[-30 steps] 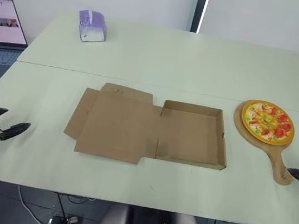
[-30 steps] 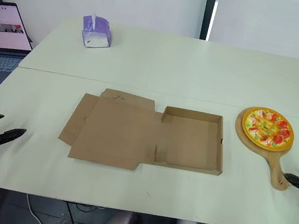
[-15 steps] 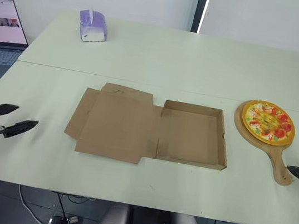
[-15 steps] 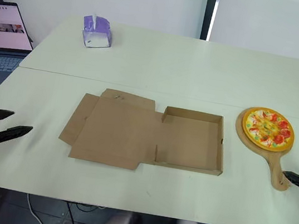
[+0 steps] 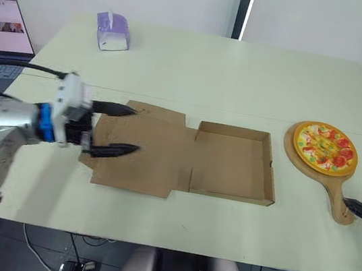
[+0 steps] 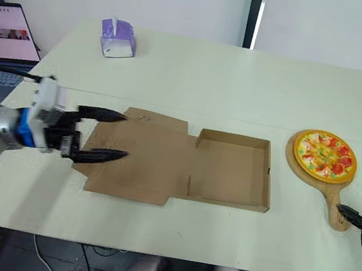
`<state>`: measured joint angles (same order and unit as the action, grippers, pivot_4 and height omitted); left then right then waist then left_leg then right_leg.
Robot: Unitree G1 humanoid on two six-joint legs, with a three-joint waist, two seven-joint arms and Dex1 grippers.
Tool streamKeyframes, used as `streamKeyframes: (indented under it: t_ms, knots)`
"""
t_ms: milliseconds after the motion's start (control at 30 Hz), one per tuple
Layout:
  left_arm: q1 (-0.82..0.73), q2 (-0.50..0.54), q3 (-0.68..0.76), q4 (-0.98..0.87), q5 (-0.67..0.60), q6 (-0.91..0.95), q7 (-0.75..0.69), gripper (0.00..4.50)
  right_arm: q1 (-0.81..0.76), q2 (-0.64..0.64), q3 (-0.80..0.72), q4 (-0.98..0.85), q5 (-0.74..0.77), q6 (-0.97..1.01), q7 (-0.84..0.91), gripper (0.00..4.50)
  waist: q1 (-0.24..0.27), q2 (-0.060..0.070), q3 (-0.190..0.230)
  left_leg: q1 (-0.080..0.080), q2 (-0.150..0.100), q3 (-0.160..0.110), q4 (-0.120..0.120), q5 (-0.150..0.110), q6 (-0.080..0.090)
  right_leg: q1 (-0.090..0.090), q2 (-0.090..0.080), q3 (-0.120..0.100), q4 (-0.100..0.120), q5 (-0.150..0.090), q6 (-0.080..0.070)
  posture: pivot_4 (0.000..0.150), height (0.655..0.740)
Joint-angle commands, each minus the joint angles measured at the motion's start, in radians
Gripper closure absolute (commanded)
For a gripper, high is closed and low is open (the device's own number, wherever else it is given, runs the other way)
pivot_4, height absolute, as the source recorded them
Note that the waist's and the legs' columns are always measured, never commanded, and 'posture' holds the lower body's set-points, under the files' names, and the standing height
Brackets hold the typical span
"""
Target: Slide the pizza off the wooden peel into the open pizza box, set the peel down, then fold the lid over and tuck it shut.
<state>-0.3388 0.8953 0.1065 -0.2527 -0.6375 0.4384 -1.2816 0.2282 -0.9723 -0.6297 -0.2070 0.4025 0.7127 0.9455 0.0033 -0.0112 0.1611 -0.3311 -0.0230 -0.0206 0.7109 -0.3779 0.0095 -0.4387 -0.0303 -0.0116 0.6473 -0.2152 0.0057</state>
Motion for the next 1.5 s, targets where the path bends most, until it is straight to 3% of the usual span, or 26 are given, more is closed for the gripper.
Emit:
streamKeyframes:
  t_ms: [33,233,367,633,1033,1167,1333,1400,1500]
  knots:
    - [-0.051,-0.025,-0.053,-0.075,-0.055,0.018,-0.056,0.0,-0.001,0.013,-0.064,-0.099,0.029,0.079,-0.063,0.02,-0.004,0.0,0.0,0.0,0.0,0.0,0.0,0.0,0.0,0.0,0.0,0.0,0.0,0.0,0.0,0.15,0.7251]
    - [-0.153,-0.067,-0.121,-0.127,-0.102,0.069,-0.085,0.0,-0.127,0.016,0.028,-0.132,0.069,0.317,-0.2,0.02,-0.006,-0.001,0.0,0.0,0.0,0.0,0.002,0.0,0.0,0.001,0.002,0.0,0.0,0.0,0.0,0.15,0.7251]
    - [-0.156,-0.065,-0.122,-0.161,-0.112,0.095,-0.073,0.0,-0.279,0.002,0.147,-0.009,0.038,0.391,-0.274,0.02,-0.006,-0.001,0.0,0.001,0.0,0.0,0.001,0.0,0.0,0.001,0.003,0.001,0.0,0.0,0.0,0.15,0.7251]
    - [-0.148,-0.068,-0.11,-0.208,-0.14,0.128,-0.036,0.0,-0.406,-0.054,0.355,0.239,-0.04,0.308,-0.235,0.02,-0.001,-0.001,0.0,-0.001,0.0,-0.001,0.001,0.0,0.0,0.001,0.003,0.0,-0.001,0.0,0.0,0.15,0.7251]
    - [-0.132,-0.068,-0.099,-0.225,-0.156,0.135,0.007,0.0,-0.519,-0.033,0.459,0.459,-0.091,0.214,-0.172,0.02,-0.005,-0.001,0.0,0.0,0.0,-0.001,0.002,0.0,0.0,0.001,0.003,0.001,-0.001,0.0,0.0,0.15,0.7251]
    - [-0.134,-0.069,-0.105,-0.222,-0.152,0.132,0.007,0.0,-0.515,-0.031,0.479,0.473,-0.091,0.208,-0.141,0.95,-0.005,-0.001,0.0,0.0,0.001,-0.001,0.002,0.0,0.0,0.001,0.003,0.001,-0.001,0.0,0.0,0.15,0.7251]
    - [-0.141,-0.078,-0.103,-0.217,-0.165,0.144,0.02,0.0,-0.489,-0.012,0.465,0.451,-0.086,0.212,-0.137,2.7,-0.006,-0.003,-0.001,0.001,0.001,-0.001,0.002,0.0,0.0,0.002,0.003,0.001,-0.001,0.0,0.0,0.15,0.7251]
    - [-0.144,-0.08,-0.101,-0.212,-0.165,0.15,0.034,0.0,-0.475,0.005,0.446,0.438,-0.079,0.203,-0.14,2.96,-0.006,-0.003,-0.001,0.001,0.001,-0.001,0.002,0.0,0.0,0.002,0.003,0.001,-0.001,0.0,0.0,0.15,0.7251]
    - [-0.148,-0.079,-0.102,-0.206,-0.161,0.154,0.045,0.0,-0.444,0.03,0.415,0.417,-0.082,0.162,-0.153,2.96,-0.006,-0.003,-0.001,0.001,0.001,-0.002,0.002,0.0,0.0,0.002,0.004,0.0,-0.001,0.0,0.0,0.15,0.7251]
